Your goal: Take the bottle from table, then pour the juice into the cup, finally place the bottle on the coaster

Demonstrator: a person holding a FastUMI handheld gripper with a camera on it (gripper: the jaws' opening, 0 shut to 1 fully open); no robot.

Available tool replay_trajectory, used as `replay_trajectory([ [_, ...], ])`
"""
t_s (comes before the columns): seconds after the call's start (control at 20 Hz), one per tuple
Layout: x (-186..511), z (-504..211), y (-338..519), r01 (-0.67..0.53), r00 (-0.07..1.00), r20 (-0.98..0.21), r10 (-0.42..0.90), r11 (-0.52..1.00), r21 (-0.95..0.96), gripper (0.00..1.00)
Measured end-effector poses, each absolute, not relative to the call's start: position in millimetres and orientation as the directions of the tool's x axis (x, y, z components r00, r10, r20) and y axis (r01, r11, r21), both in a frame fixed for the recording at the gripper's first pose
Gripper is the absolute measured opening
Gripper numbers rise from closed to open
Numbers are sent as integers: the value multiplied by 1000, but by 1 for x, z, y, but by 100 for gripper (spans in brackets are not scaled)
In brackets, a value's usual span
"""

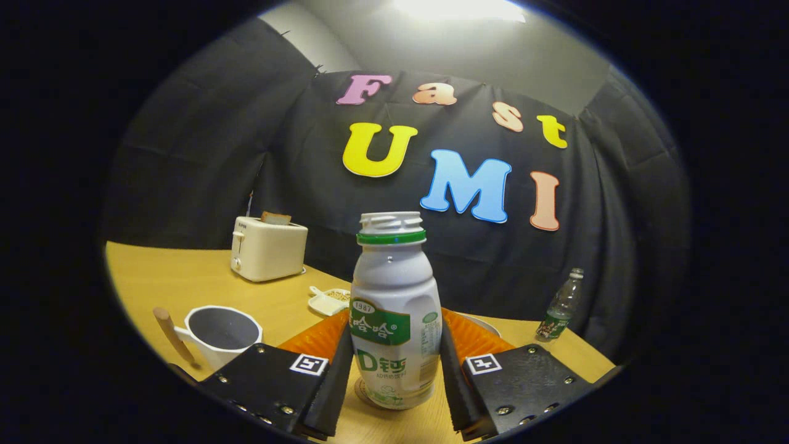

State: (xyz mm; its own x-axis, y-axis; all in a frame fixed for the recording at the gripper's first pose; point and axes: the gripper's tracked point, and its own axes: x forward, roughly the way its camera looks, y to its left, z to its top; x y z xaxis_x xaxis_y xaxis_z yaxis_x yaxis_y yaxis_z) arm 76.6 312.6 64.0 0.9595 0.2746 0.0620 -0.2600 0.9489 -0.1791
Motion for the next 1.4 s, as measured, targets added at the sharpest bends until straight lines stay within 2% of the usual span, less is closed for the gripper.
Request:
replay_trajectory([
  [0.35, 89, 50, 316, -306, 951, 20, 309, 948, -83, 67],
  [0.6, 110, 35, 307, -296, 955, -7, 296, 954, -35, 67],
  [1.1, 125, 18, 298, -281, 960, -20, 280, 959, -29, 68],
  [1.4, 126, 22, 289, -241, 970, -20, 241, 969, -56, 74],
])
